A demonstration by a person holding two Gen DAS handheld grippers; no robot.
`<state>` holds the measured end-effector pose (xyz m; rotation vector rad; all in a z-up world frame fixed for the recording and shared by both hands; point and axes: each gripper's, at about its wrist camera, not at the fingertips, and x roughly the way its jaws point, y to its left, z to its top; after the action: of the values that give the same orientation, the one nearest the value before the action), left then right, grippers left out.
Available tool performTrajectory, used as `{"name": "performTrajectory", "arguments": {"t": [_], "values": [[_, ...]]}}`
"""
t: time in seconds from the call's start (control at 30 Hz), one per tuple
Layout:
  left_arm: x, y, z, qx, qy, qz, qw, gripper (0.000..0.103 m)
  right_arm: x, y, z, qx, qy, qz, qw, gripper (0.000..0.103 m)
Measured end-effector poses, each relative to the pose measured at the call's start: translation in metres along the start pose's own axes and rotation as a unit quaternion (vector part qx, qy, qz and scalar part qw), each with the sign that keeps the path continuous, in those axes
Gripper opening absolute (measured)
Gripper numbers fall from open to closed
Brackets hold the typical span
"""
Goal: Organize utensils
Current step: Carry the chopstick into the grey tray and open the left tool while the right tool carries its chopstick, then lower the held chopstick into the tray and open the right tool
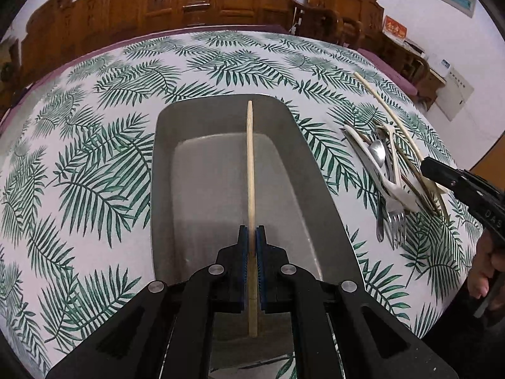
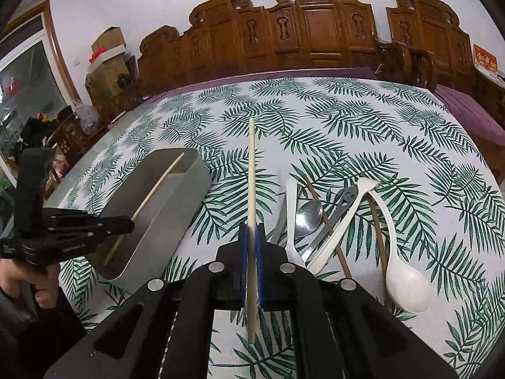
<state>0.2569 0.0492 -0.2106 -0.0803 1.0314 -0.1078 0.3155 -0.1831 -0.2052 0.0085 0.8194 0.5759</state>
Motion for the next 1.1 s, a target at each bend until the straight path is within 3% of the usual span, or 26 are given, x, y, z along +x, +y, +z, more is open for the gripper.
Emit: {"name": "performTrajectory", "arguments": {"t": [0.33,0.67,0.93,1.1], "values": [[-0.040,0.002,0.011,0.003,-0.058,-0.009,0.9983,0.018,-0.003,0.035,0.007,-0.012,-0.004,0.017,1.000,0.006],[-0.088,0.023,0.018,-0.003,-0.121,-0.003,0.9927,0.019,0.022,0.092,0.015,-0.013,0.030,0.061,0.998,0.006],[-0.105,0.046,0.018,-0.021,-0.140,-0.006,0.9900,0.019,0.054,0.116,0.019,0.017,0.062,0.078,0.995,0.006],[-0.108,0.056,0.016,-0.030,-0.141,-0.008,0.9895,0.019,0.077,0.130,0.021,0.022,0.089,0.066,0.994,0.006]]}}
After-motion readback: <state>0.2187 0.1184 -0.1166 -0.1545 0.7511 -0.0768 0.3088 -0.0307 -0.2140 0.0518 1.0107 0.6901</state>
